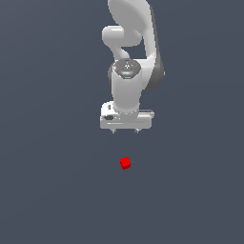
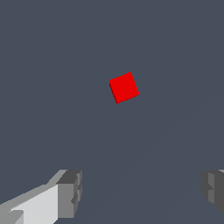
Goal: Pick up the red cube and move it to a goal position.
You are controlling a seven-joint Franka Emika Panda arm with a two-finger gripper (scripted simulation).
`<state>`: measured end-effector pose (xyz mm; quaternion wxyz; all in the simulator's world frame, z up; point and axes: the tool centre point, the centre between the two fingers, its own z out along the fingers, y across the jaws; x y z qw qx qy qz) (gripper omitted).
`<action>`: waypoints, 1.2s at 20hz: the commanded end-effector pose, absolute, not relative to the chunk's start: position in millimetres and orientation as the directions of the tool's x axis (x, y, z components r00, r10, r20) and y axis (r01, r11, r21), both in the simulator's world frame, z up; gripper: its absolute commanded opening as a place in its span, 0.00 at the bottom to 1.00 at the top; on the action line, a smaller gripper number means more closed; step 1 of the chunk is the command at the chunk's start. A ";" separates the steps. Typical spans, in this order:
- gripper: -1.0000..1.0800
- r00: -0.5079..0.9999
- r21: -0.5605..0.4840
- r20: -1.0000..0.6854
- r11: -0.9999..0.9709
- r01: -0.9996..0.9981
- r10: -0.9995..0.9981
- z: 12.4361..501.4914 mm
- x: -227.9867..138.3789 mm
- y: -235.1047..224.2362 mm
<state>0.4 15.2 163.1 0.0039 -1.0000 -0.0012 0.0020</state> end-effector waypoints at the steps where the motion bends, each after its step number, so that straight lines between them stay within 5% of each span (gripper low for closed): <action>1: 0.96 1.000 -0.008 -0.004 -1.000 0.002 0.002 163.1 0.4 15.2; 24: 0.96 0.968 -0.004 -0.001 -0.968 0.249 0.249 63.8 59.0 11.2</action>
